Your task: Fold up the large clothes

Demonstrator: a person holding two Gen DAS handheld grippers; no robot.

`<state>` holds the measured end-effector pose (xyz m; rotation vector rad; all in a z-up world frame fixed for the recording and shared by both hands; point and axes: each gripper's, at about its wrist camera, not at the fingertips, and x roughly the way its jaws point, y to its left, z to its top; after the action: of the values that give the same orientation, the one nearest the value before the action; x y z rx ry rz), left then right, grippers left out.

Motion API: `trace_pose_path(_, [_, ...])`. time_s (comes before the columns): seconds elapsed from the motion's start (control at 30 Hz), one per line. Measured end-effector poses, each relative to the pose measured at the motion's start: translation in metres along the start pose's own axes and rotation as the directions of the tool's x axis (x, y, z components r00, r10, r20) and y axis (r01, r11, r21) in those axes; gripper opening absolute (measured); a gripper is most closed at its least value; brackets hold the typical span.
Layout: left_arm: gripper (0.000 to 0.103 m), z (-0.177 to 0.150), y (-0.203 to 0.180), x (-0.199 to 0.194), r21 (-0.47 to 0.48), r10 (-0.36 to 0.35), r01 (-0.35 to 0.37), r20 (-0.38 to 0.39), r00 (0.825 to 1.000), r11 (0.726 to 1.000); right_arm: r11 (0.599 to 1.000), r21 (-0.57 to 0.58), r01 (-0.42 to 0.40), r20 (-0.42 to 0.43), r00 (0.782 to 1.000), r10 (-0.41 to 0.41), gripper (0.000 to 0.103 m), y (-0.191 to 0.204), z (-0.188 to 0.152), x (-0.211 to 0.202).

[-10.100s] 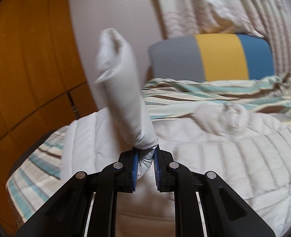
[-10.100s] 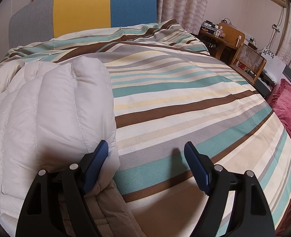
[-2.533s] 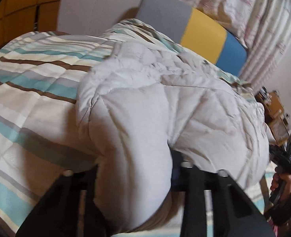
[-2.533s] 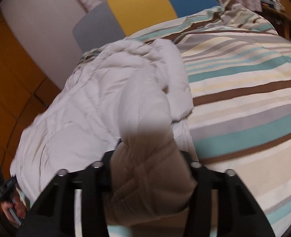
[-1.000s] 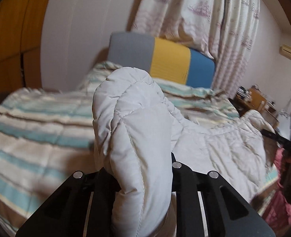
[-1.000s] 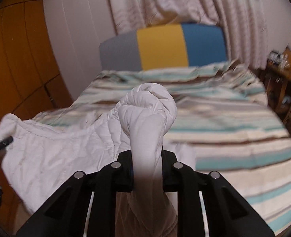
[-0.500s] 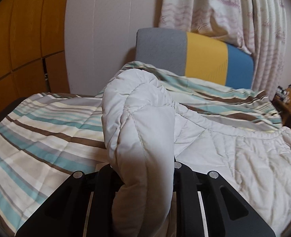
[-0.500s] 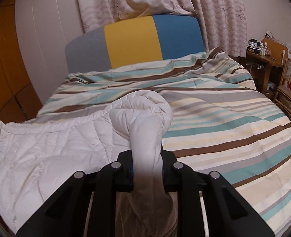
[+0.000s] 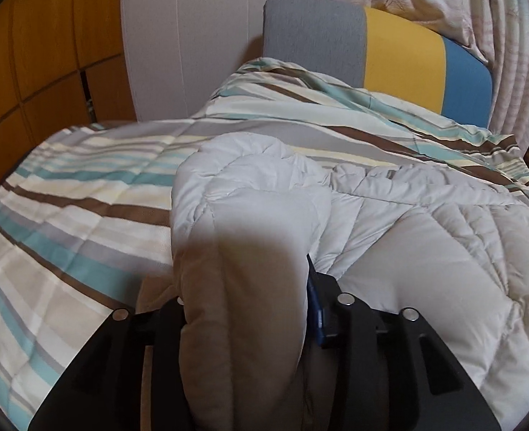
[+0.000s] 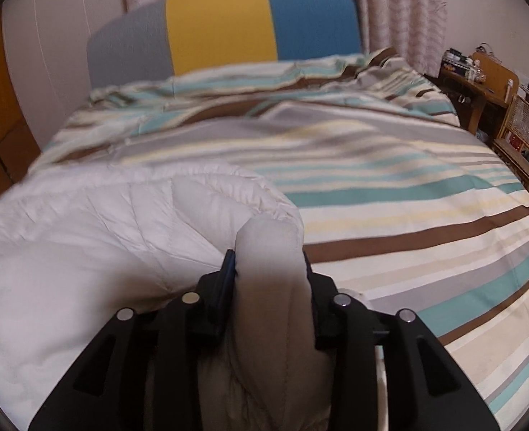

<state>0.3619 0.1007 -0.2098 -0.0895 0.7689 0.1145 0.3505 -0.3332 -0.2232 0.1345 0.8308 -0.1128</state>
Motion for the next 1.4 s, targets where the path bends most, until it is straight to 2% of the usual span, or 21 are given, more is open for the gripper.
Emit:
trace_pose_path(0.17, [0.042,-0.001,-0.003,0.005,0.01,0.002,-0.002,-0.019,1.0,1.0,0.997,-0.045,0.056,-0.018,0.998,-0.057,0.036,0.008,-0.003,0.011])
trace_pose_path(0.2, [0.045,-0.001,-0.003,0.004,0.009,0.005,-0.005,-0.02,1.0,1.0,0.997,-0.047,0.06,-0.015,0.998,-0.061,0.036,0.008,-0.003,0.011])
trace_pose_path(0.27, [0.056,0.0,-0.005,-0.001,0.013,0.021,-0.021,-0.023,1.0,1.0,0.996,-0.051,0.068,-0.01,0.998,-0.069,0.037,0.009,-0.004,0.011])
trace_pose_path(0.33, [0.079,0.002,-0.005,-0.012,0.016,0.071,-0.071,-0.027,0.997,0.997,0.996,-0.053,0.075,-0.007,0.997,-0.075,0.038,0.009,-0.004,0.011])
trace_pose_path(0.37, [0.08,0.002,-0.006,-0.022,0.013,0.09,-0.09,-0.024,0.996,0.996,0.995,-0.054,0.078,-0.004,0.997,-0.079,0.039,0.009,-0.004,0.01])
trace_pose_path(0.43, [0.081,0.002,-0.008,-0.054,-0.033,0.075,-0.074,0.032,0.997,0.997,0.995,-0.053,0.08,-0.003,0.997,-0.081,0.039,0.009,-0.004,0.01])
trace_pose_path(0.5, [0.081,0.003,-0.018,-0.084,-0.064,0.028,-0.022,0.096,0.995,0.998,0.995,-0.053,0.081,-0.001,0.997,-0.081,0.04,0.009,-0.004,0.01])
trace_pose_path(0.57, [0.081,0.007,-0.037,-0.105,-0.051,0.017,-0.01,0.146,0.989,0.999,0.995,-0.053,0.081,0.0,0.997,-0.081,0.04,0.009,-0.005,0.009])
trace_pose_path(0.63, [0.08,0.014,-0.066,-0.116,0.003,-0.005,0.004,0.178,0.984,1.0,0.995,-0.053,0.082,0.002,0.997,-0.082,0.041,0.009,-0.005,0.009])
trace_pose_path(0.67, [0.079,0.017,-0.079,-0.114,0.029,-0.008,0.003,0.177,0.984,1.0,0.995,-0.052,0.082,0.004,0.997,-0.082,0.041,0.009,-0.005,0.009])
trace_pose_path(0.73, [0.067,0.024,-0.107,-0.098,0.08,0.012,-0.025,0.156,0.988,0.996,0.995,-0.051,0.082,0.005,0.997,-0.082,0.041,0.009,-0.005,0.009])
trace_pose_path(0.8, [0.064,0.028,-0.119,-0.081,0.086,0.034,-0.046,0.132,0.991,0.995,0.995,-0.051,0.083,0.005,0.997,-0.082,0.041,0.01,-0.005,0.009])
trace_pose_path(0.93, [0.063,0.016,-0.131,-0.041,0.103,0.072,-0.08,0.077,0.994,0.991,0.995,-0.051,0.082,0.006,0.997,-0.081,0.041,0.009,-0.005,0.009])
trace_pose_path(1.0, [0.063,0.0,-0.126,-0.023,0.088,0.05,-0.056,0.066,0.997,0.995,0.995,-0.052,0.08,0.009,0.997,-0.08,0.042,0.01,-0.005,0.009])
trace_pose_path(1.1, [0.064,-0.01,-0.124,-0.016,0.079,0.05,-0.056,0.077,0.996,0.995,0.995,-0.058,0.081,0.016,0.997,-0.08,0.043,0.013,-0.006,0.008])
trace_pose_path(1.3, [0.065,-0.012,-0.121,-0.004,0.076,0.035,-0.038,0.044,0.998,0.996,0.991,-0.086,0.099,0.029,0.995,-0.097,0.043,0.019,-0.004,-0.002])
trace_pose_path(1.37, [0.065,-0.012,-0.12,-0.004,0.07,0.03,-0.033,0.043,0.999,0.997,0.991,-0.093,0.098,0.052,0.994,-0.094,0.045,0.023,0.001,-0.019])
trace_pose_path(1.4, [0.065,-0.012,-0.12,-0.005,0.071,0.031,-0.034,0.042,0.999,0.997,0.993,-0.08,0.088,0.09,0.993,-0.08,0.045,0.027,0.004,-0.036])
